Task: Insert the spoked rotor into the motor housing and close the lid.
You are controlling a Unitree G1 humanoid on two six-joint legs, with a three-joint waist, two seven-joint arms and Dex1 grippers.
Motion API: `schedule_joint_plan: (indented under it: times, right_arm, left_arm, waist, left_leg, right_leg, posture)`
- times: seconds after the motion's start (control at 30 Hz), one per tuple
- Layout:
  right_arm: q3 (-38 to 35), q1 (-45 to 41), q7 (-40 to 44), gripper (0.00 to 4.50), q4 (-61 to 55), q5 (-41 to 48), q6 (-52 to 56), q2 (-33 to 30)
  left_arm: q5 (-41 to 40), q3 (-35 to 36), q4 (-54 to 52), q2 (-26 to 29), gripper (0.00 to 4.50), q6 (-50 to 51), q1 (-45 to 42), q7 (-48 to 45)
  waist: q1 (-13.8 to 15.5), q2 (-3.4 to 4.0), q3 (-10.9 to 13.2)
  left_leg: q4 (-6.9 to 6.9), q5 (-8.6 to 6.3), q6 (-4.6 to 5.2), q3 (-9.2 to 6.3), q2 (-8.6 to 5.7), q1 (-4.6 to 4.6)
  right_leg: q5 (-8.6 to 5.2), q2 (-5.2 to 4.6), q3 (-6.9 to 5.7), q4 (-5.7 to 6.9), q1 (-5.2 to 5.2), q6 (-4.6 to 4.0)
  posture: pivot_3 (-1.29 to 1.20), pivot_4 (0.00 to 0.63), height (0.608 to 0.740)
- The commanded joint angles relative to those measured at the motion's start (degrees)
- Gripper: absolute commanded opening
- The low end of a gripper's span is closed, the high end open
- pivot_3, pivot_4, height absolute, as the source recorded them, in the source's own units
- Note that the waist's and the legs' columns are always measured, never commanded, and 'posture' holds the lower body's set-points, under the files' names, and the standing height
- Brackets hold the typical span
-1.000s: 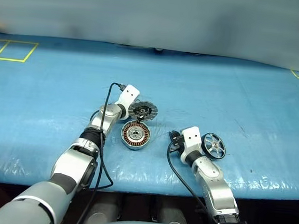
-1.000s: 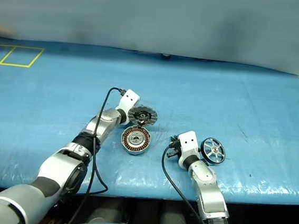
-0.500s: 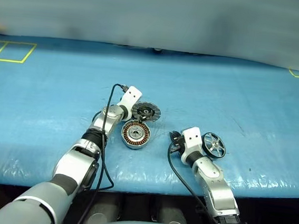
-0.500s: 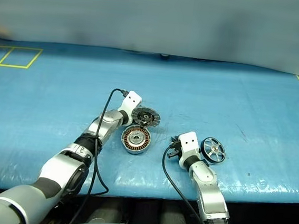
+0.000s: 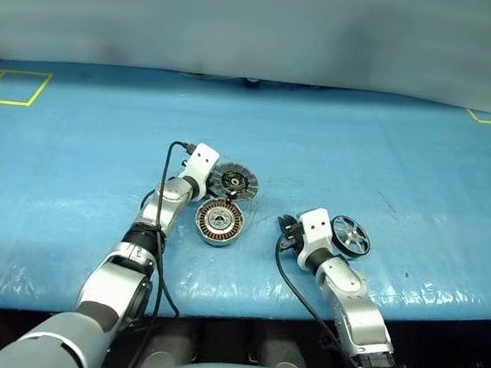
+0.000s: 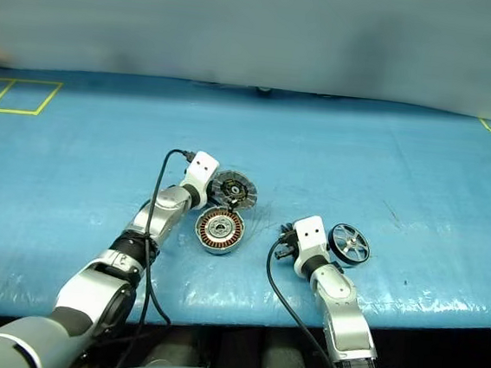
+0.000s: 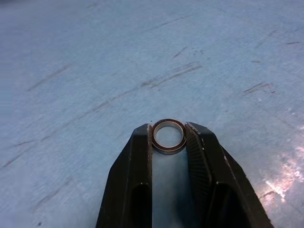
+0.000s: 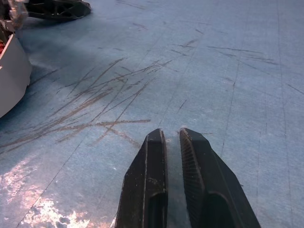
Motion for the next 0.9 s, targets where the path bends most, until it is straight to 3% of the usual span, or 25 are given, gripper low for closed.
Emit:
schedule_joint_plan:
  times: [0.03,0.27,0.57,0.73,0.9]
  right_arm:
    - [-0.25,-0.07,0.21,0.57,-0.99,0.36,0.42,-0.09]
    - [-0.58,0.61,1.24,0.57,-1.44,0.81,0.36,-0.79]
    - [-0.83,2.52,5.83,0.57,-2.76,2.41,-4.98,-3.48]
    - [-0.16,3.17,7.06,0.57,-2.83,2.55,-9.47,-3.13]
    - [1.45,3.71,11.40,0.57,-3.38,4.89,-11.09,-3.30]
  left_arm:
    - [-0.89,1.43,-10.95,2.01,0.71,1.50,2.92,0.28]
    - [-4.21,2.75,-30.80,6.98,0.71,5.36,11.09,-4.93]
    - [-10.15,1.66,-43.73,21.72,0.71,3.56,21.95,-24.72]
    - [-17.02,2.40,-45.60,23.02,0.71,3.47,23.54,-32.63]
    - [-21.67,0.70,-45.74,19.88,0.71,3.02,22.00,-36.85]
  waist:
    - [0.14,0.00,0.01]
    - [0.27,0.00,0.02]
    - [0.22,0.08,0.07]
    - [0.38,0.07,0.11]
    - [0.30,0.08,0.12]
  left_leg:
    - [0.00,-0.03,-0.05,0.00,0.00,-0.05]
    - [-0.02,-0.17,-0.29,0.00,0.00,-0.11]
    - [-0.19,-0.21,-0.34,-0.01,0.04,-0.09]
    - [-0.13,-0.24,-0.29,-0.02,0.04,-0.10]
    - [-0.14,-0.23,-0.28,-0.02,0.04,-0.10]
  right_leg:
    - [0.00,0.00,0.01,-0.01,-0.05,-0.01]
    - [-0.03,-0.06,0.00,-0.05,-0.10,-0.10]
    - [-0.36,-0.05,-0.02,-0.02,-0.16,-0.66]
    - [-0.40,-0.10,-0.06,-0.06,-0.20,-0.67]
    - [-0.41,-0.10,-0.08,-0.05,-0.17,-0.66]
  posture:
    - [0.00,0.150,0.740]
    - [0.00,0.150,0.740]
    - [0.00,0.150,0.740]
    - [0.00,0.150,0.740]
    - [0.00,0.150,0.740]
